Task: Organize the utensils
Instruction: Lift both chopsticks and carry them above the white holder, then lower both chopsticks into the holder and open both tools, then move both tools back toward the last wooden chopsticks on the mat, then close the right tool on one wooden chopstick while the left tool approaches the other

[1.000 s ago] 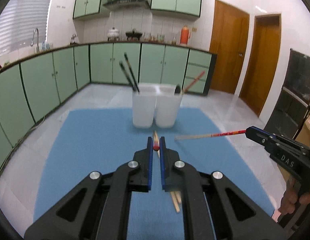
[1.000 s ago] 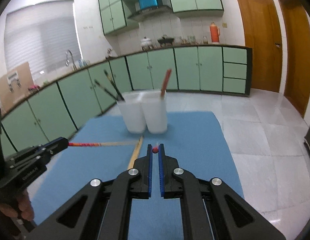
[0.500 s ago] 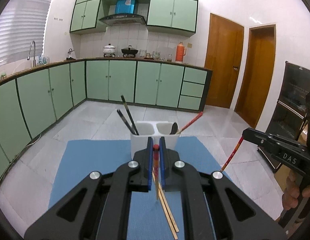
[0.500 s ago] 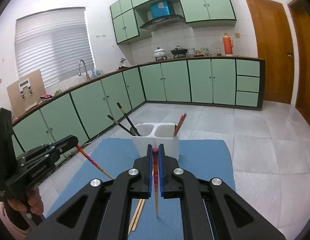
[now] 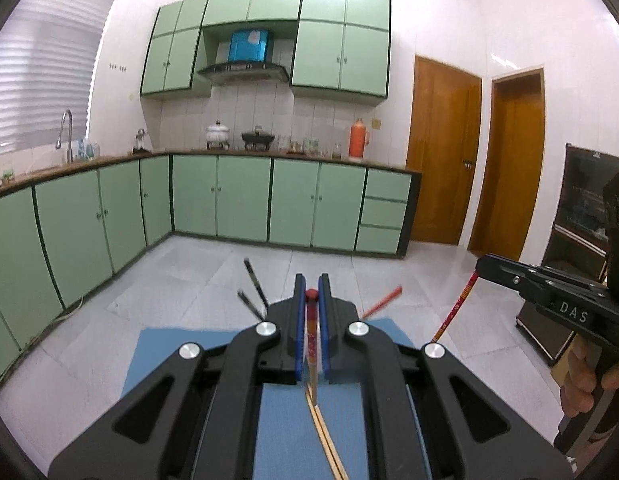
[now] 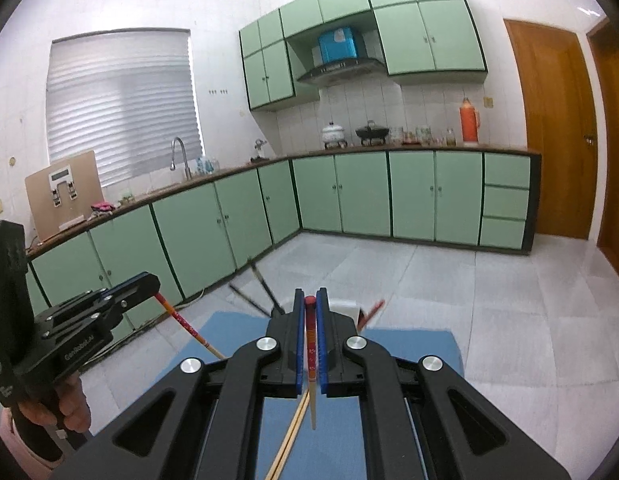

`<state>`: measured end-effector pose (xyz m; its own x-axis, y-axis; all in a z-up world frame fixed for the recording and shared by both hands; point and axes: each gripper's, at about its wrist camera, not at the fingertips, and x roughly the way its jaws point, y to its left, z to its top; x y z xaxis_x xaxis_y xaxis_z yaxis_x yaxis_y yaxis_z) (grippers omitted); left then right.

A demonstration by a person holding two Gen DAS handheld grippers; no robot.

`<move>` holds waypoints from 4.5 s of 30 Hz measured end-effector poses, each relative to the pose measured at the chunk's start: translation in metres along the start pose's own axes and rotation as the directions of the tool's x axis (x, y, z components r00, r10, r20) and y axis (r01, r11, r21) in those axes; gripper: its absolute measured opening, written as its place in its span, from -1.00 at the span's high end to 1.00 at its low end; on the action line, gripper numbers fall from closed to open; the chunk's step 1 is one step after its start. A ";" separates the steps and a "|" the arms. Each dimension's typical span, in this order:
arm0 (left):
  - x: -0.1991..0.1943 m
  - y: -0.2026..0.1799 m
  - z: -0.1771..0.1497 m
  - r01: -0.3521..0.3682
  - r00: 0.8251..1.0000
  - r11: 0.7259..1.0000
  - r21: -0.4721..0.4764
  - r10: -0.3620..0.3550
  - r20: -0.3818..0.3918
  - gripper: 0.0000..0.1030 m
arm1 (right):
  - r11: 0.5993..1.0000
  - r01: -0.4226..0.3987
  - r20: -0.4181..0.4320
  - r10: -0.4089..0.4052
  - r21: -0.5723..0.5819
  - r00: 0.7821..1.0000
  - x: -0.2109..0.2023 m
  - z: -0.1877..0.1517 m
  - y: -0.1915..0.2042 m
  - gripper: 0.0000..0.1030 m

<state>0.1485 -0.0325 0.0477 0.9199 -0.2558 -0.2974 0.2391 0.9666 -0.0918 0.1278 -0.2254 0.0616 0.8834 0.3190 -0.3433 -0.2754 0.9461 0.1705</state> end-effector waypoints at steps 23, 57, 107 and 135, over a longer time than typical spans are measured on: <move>0.118 -0.001 0.057 -0.072 0.990 0.997 0.007 0.071 0.121 0.90 | 0.997 0.074 0.078 -0.075 0.007 0.994 0.114 0.073 -0.032 0.90; 0.092 0.032 -0.003 -0.052 0.998 0.997 -0.054 0.054 0.025 -0.59 | 0.995 0.083 0.055 -0.086 0.049 0.995 0.081 0.013 -0.046 -0.28; 0.006 0.073 -0.209 -0.247 0.883 0.969 -0.022 0.215 -0.418 -0.86 | 0.999 0.032 -0.457 -0.017 0.025 0.889 0.056 -0.251 0.047 0.58; 0.013 0.069 -0.217 -0.228 0.877 0.972 -0.047 0.184 -0.444 -0.86 | 0.994 0.094 -0.460 -0.059 0.052 0.886 0.069 -0.255 0.047 0.87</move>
<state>0.1093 0.0285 -0.1689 0.7125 -0.0519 -0.6997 0.0078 0.9978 -0.0660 0.0792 -0.1447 -0.1896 0.6242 0.2524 -0.7394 -0.1714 0.9676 0.1857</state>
